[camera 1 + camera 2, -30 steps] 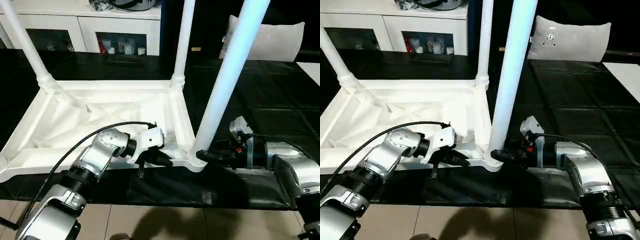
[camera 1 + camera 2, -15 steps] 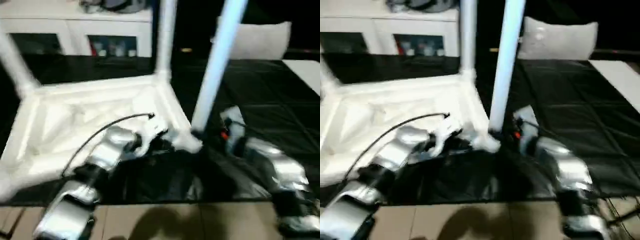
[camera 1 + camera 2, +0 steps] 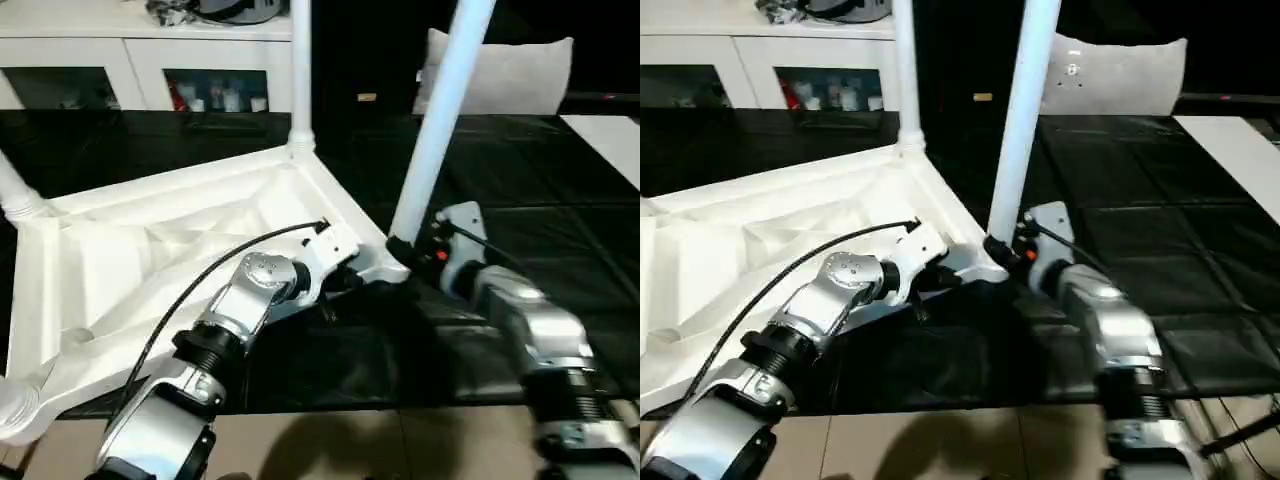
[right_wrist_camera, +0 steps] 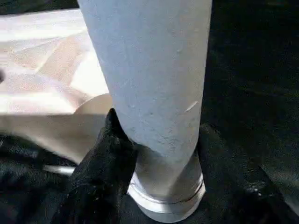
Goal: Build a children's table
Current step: Rotate leg to tighten
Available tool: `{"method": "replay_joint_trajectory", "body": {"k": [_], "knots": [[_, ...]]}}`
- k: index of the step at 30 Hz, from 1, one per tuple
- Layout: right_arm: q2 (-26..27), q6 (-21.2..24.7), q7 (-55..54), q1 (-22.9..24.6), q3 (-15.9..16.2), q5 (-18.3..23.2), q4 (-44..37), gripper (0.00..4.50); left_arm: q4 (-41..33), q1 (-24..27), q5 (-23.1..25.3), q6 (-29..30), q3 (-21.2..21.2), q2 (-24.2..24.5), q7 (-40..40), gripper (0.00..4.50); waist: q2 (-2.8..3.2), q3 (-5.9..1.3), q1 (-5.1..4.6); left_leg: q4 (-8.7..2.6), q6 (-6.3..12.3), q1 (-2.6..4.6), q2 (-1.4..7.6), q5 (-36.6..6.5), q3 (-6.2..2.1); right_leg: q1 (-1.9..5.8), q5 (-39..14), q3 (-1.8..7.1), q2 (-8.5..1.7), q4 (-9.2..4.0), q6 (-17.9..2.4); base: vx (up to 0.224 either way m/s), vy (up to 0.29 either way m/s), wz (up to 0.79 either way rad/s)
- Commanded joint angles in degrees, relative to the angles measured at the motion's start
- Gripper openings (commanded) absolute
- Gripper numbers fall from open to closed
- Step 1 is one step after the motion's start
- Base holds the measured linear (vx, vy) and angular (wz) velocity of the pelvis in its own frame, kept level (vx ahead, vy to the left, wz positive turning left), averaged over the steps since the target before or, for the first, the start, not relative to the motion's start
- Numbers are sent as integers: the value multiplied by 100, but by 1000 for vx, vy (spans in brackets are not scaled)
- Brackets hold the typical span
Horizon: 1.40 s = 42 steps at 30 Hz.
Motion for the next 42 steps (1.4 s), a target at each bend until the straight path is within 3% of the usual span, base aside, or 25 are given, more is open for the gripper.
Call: {"method": "replay_joint_trajectory", "body": {"k": [1, 5, 6, 7, 10, 16, 17, 19, 27, 28, 29, 35, 39, 41, 42], "knots": [[-257, -149, 698, 81, 143, 200, -102, 264, -66, 175, -43, -307, -97, 92, -296, 0, -111, -369, 44, -313, 430, -51, 64, -880, 28, 335, -1568, 211, -308, -436, -912, 0, 0, 0], [-640, -214, 1251, 128, 138, 278, -163, 294, -135, 235, -42, -425, -167, 238, -636, 0, -117, -366, 87, -302, 499, -46, 69, -814, 37, 337, -1443, 208, -310, -417, -1014, 0, 0, 0], [-895, -233, 1659, 156, 127, 369, -237, 305, -186, 259, -52, -501, -225, 349, -898, 0, -80, -363, 95, -303, 498, -41, 71, -837, 32, 335, -1483, 208, -316, -420, -1023, 0, 0, 0], [-1019, -277, 1876, 172, 142, 407, -264, 311, -209, 270, -77, -612, -277, 418, -1063, 0, -112, -357, 108, -304, 501, -37, 82, -867, 38, 333, -1540, 212, -313, -432, -1003, 0, 0, 0], [-1405, -358, 2631, 284, 297, 509, -410, 311, -288, 296, -147, -819, -434, 654, -1605, 0, -114, -348, 132, -315, 506, -24, 88, -993, 32, 320, -1782, 205, -315, -449, -940, 0, 0, 0], [-1556, -411, 3116, 326, 423, 618, -418, 311, -471, 337, -249, -869, -528, 875, -2284, 0, -84, -349, 171, -322, 448, -15, 115, -1010, 28, 306, -1696, 205, -325, -421, -1060, 0, 0, 0], [-1552, -437, 3162, 343, 455, 619, -424, 283, -513, 344, -266, -858, -558, 910, -2405, 0, -86, -350, 174, -320, 447, -9, 111, -1018, 33, 300, -1710, 204, -321, -428, -1062, 0, 0, 0], [-1504, -531, 3172, 373, 513, 600, -429, 283, -579, 355, -312, -813, -619, 961, -2605, 0, -89, -357, 211, -319, 421, 2, 126, -998, 34, 298, -1650, 214, -330, -412, -1099, 0, 0, 0], [-1345, -513, 3321, 403, 703, 614, -456, 207, -559, 320, -346, -820, -645, 895, -2698, 0, -89, -353, 232, -328, 363, -9, 114, -1041, 27, 308, -1705, 208, -329, -416, -1051, 0, 0, 0], [-1349, -517, 3334, 408, 719, 626, -451, 204, -563, 321, -340, -818, -637, 893, -2706, 0, -91, -350, 229, -329, 358, -10, 110, -1052, 27, 307, -1750, 208, -326, -421, -1028, 0, 0, 0], [-1349, -523, 3355, 416, 733, 638, -450, 201, -575, 325, -345, -813, -635, 901, -2716, 0, -45, -355, 242, -329, 347, -6, 110, -1040, 21, 307, -1748, 209, -332, -419, -1021, 0, 0, 0], [-1339, -396, 3413, 515, 748, 777, -568, 194, -573, 326, -377, -791, -615, 910, -2691, 0, -68, -362, 240, -322, 358, -15, 106, -993, 26, 318, -1584, 208, -317, -410, -1054, 0, 0, 0], [-1014, 269, 2888, 701, 710, 972, -964, 193, -454, 227, -308, -314, -431, 646, -1979, 0, -63, -354, 251, -327, 360, -10, 109, -969, 28, 313, -1537, 210, -309, -406, -1078, 0, 0, 0], [-868, 351, 2589, 686, 713, 893, -977, 193, -394, 189, -292, -200, -355, 531, -1708, 0, -38, -324, 249, -352, 266, 12, 96, -1223, 16, 297, -2120, 195, -327, -477, -935, 0, 0, 0], [-781, 373, 2399, 664, 715, 824, -960, 193, -371, 173, -298, -135, -312, 465, -1578, 0, -52, -313, 232, -354, 236, 11, 92, -1280, 19, 289, -2270, 197, -324, -497, -881, 0, 0, 0]]}}
